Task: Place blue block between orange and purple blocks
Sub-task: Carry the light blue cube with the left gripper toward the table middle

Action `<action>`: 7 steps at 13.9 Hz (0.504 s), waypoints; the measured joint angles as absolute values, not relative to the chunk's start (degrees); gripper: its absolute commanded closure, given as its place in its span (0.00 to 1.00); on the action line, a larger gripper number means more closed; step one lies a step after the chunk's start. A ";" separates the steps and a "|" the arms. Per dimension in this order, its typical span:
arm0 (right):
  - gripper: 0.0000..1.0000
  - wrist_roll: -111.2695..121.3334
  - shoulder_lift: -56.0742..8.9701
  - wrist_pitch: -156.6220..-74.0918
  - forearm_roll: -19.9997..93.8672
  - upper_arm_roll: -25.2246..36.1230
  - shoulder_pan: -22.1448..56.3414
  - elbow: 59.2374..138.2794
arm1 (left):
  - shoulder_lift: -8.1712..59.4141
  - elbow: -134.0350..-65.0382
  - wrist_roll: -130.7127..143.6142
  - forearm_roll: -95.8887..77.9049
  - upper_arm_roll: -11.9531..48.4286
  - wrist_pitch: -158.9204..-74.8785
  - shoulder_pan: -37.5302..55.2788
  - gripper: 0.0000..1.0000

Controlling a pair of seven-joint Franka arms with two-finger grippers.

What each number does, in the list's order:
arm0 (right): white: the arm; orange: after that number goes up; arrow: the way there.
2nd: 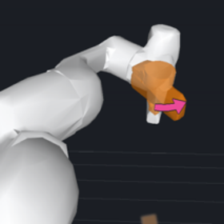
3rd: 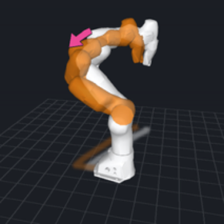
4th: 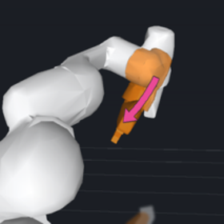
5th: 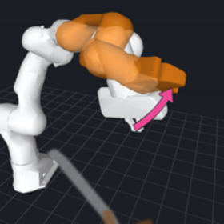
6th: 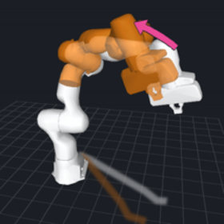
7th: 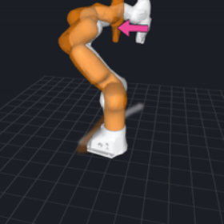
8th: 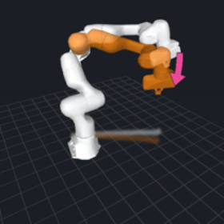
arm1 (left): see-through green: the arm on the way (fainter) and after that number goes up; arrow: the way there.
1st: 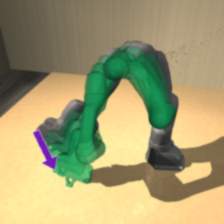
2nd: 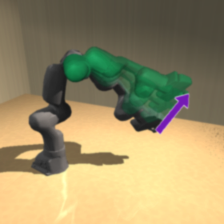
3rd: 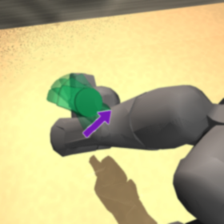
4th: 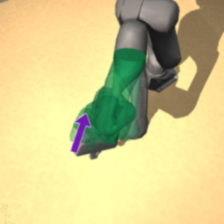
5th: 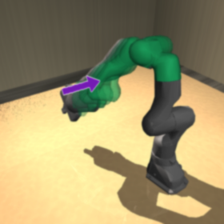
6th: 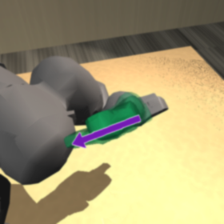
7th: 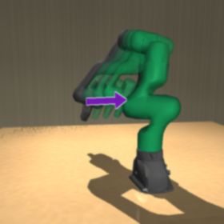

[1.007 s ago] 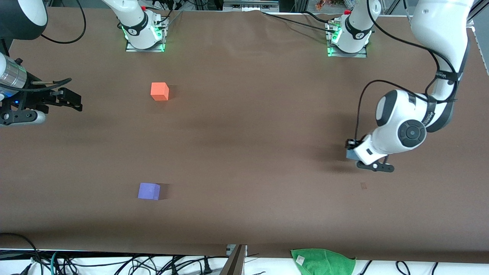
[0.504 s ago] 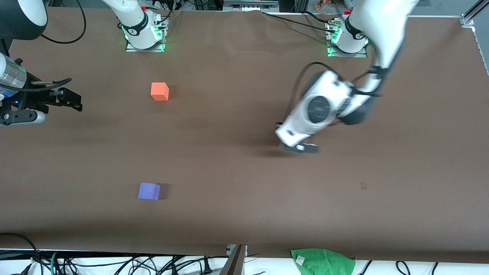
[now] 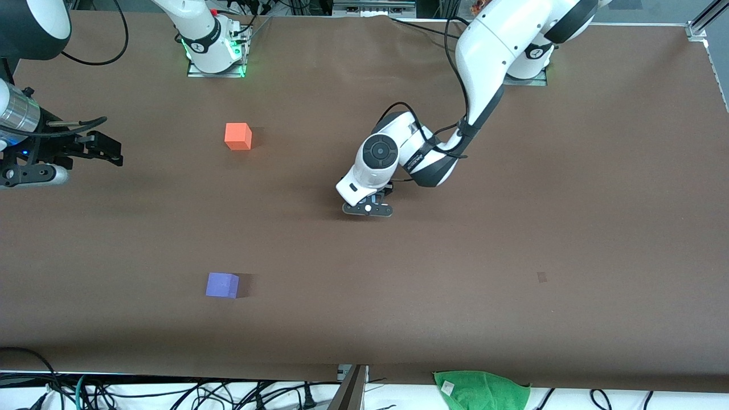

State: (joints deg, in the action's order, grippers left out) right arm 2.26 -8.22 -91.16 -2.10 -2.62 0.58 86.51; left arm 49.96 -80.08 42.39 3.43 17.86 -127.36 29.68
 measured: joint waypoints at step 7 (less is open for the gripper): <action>0.00 2.35 -10.79 -92.59 -0.21 -2.95 1.41 86.54 | 45.50 -76.02 42.38 3.44 17.02 -118.10 27.54 0.00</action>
State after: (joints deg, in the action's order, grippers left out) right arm 2.35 -10.79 -92.59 -0.21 -2.95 1.41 86.54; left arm 45.50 -76.02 42.38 3.44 17.02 -118.10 27.54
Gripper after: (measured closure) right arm 0.000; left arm 0.000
